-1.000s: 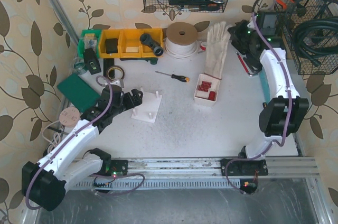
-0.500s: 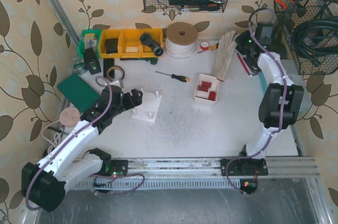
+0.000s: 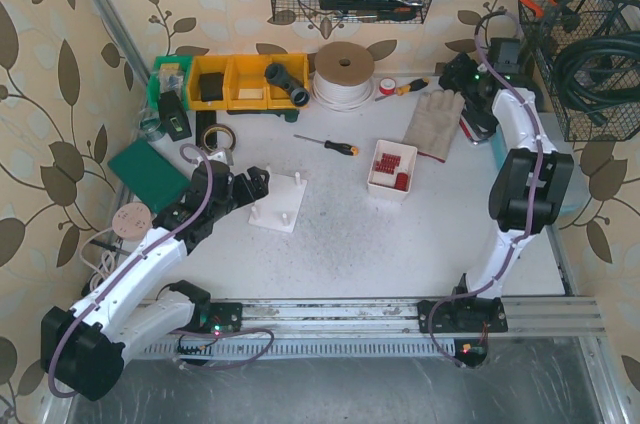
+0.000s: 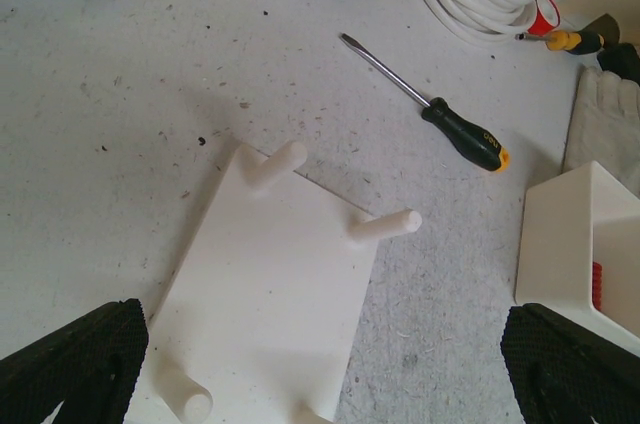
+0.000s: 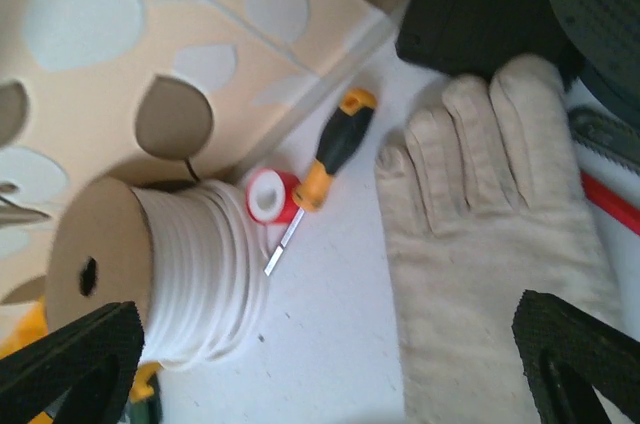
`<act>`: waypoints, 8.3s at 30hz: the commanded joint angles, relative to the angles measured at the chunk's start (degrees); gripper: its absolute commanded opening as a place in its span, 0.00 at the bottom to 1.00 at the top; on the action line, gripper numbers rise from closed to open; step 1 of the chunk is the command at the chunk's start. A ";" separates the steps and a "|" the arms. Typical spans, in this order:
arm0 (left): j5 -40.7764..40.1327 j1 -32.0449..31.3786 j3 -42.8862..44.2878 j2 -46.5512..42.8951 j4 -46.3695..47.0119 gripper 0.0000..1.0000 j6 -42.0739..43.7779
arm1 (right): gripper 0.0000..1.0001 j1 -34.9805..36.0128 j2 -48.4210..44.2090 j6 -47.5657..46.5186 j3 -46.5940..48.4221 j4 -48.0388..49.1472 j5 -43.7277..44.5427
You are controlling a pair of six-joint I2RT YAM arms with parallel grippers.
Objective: Install the large spring
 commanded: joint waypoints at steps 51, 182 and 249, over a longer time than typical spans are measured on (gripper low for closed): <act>0.45 0.26 -0.16 0.29 0.34 0.98 -0.82 | 0.00 23.41 -16.39 -15.00 -31.77 -21.05 17.05; -6.46 -6.44 9.96 8.48 -14.99 0.70 0.43 | 0.82 36.45 -34.30 -11.13 -34.24 -23.91 12.91; -2.16 -2.37 5.64 8.50 -6.48 0.76 2.59 | 0.72 34.97 6.15 -7.72 -17.07 -16.67 24.03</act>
